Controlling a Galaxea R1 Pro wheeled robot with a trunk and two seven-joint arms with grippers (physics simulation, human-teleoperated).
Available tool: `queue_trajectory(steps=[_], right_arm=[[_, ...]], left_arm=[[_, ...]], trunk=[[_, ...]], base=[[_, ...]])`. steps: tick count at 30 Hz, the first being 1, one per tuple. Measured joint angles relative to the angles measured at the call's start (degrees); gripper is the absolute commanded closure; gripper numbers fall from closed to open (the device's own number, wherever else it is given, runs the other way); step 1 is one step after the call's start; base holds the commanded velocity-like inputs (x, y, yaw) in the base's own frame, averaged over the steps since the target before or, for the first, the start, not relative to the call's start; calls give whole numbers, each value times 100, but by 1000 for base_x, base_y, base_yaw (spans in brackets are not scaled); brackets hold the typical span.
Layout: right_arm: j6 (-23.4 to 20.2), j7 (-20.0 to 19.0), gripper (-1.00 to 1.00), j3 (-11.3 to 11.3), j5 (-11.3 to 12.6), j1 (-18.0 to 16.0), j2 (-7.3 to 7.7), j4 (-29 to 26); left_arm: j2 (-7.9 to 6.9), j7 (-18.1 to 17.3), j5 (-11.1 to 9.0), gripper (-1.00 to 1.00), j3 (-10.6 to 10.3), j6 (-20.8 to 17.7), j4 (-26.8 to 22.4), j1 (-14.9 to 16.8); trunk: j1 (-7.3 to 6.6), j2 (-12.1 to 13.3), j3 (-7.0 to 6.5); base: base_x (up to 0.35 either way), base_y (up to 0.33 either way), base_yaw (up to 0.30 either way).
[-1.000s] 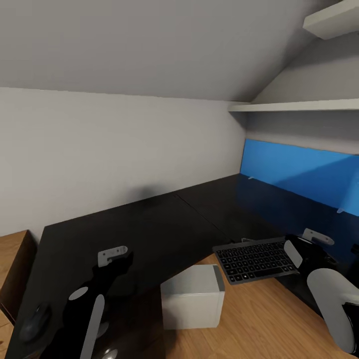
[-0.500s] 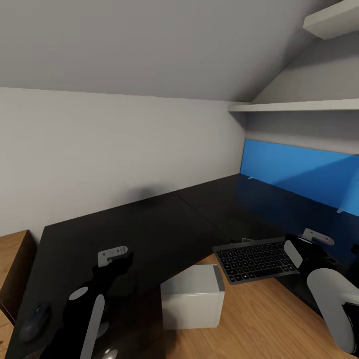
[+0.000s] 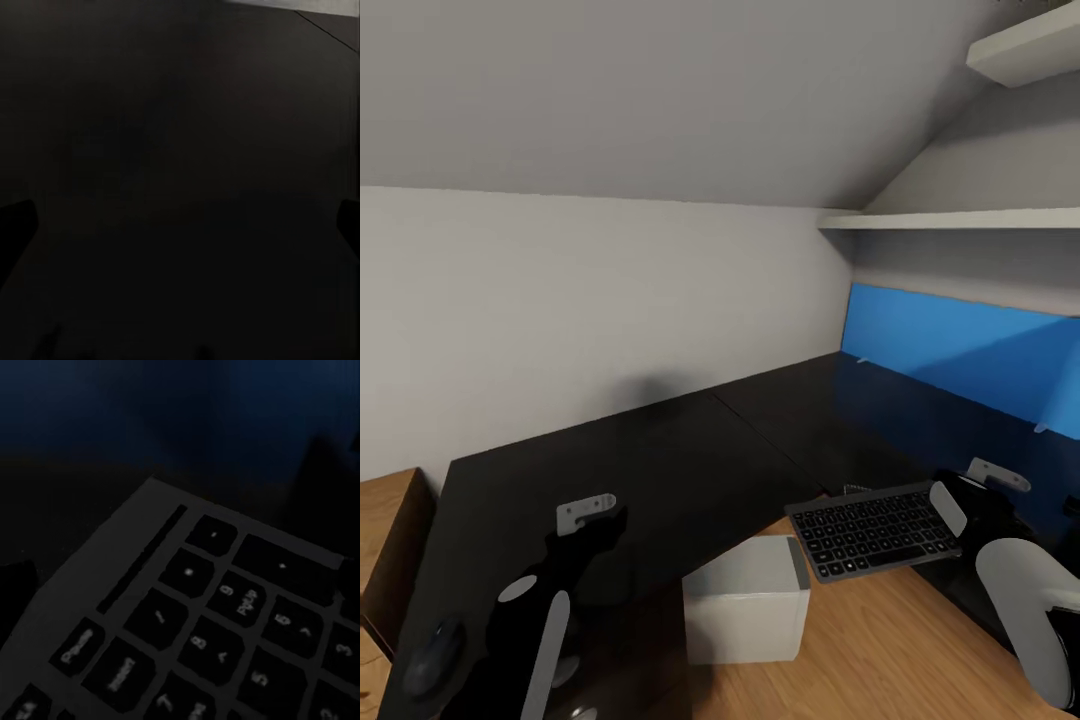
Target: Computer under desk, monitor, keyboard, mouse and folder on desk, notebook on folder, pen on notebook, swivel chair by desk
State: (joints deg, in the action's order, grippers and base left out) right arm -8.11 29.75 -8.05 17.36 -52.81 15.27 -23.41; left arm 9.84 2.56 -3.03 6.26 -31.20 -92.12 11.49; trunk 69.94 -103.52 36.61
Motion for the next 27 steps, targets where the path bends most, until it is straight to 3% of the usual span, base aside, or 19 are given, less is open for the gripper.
queue_trajectory(steps=[8, 11, 18, 27], right_arm=[[28, -10, -100, -8, 6, 0, -47, -101], [21, -10, -100, -23, 7, 3, -192, -343], [-172, 8, -100, -30, 6, 120, -488, -1388], [-1076, 5, -100, -32, 22, 861, -893, -3076]], left_arm=[[3, 1, 2, -100, -4, 1, 0, -1], [4, 4, 2, -100, -5, 3, 0, -1], [6, 8, 8, -100, -5, 4, 0, -1], [6, 9, 10, -100, -5, 4, 4, -1]], trunk=[[-176, 321, -144], [-242, 441, -198], [-396, 722, -323], [-593, 1083, -485]], base=[[0, 0, 0], [0, 0, 0], [0, 0, 0], [0, 0, 0]])
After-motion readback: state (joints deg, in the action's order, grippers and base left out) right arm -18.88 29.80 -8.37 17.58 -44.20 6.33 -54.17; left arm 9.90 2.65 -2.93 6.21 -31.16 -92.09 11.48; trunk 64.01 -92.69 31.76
